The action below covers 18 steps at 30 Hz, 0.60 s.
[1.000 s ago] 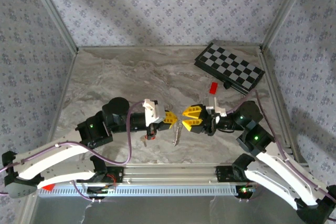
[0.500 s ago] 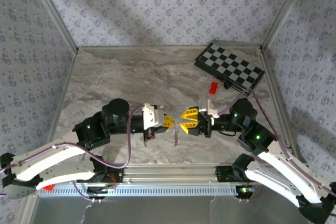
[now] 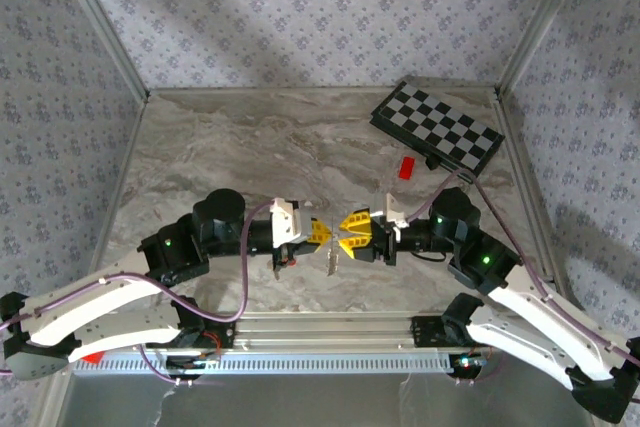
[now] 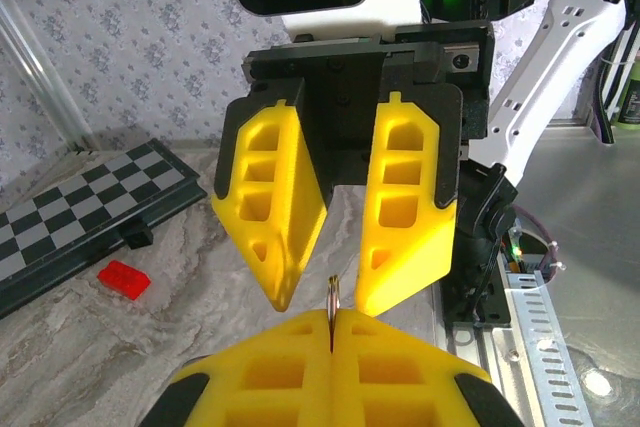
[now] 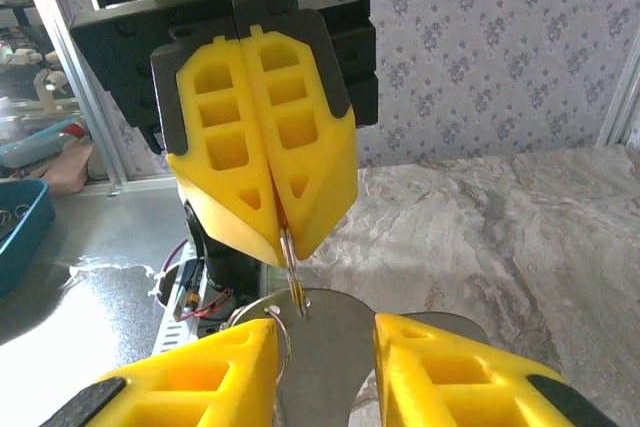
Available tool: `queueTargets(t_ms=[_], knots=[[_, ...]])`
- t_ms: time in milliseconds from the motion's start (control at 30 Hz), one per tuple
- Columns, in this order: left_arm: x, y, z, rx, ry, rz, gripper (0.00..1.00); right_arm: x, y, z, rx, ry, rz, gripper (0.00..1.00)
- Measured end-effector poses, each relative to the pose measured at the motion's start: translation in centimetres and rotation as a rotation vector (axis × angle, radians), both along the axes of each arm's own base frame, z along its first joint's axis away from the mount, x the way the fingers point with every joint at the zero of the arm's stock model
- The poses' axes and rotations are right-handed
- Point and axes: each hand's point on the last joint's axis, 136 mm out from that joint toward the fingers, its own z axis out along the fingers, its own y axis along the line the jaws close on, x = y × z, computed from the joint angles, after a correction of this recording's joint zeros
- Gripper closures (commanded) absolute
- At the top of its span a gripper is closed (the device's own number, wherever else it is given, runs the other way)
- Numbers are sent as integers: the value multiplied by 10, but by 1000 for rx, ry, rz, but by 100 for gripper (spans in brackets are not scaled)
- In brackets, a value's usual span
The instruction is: Put the keys on the keyring
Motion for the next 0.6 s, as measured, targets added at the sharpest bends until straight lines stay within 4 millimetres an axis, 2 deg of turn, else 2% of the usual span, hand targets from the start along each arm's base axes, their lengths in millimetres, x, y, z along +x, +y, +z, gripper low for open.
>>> queueTargets(t_ms=[400, 600], knots=[[-1, 0, 0, 0, 1, -4, 100, 2, 5, 6, 28, -2, 7, 75], [0, 0, 0, 0, 1, -3, 100, -2, 7, 9, 37, 0, 27, 86]])
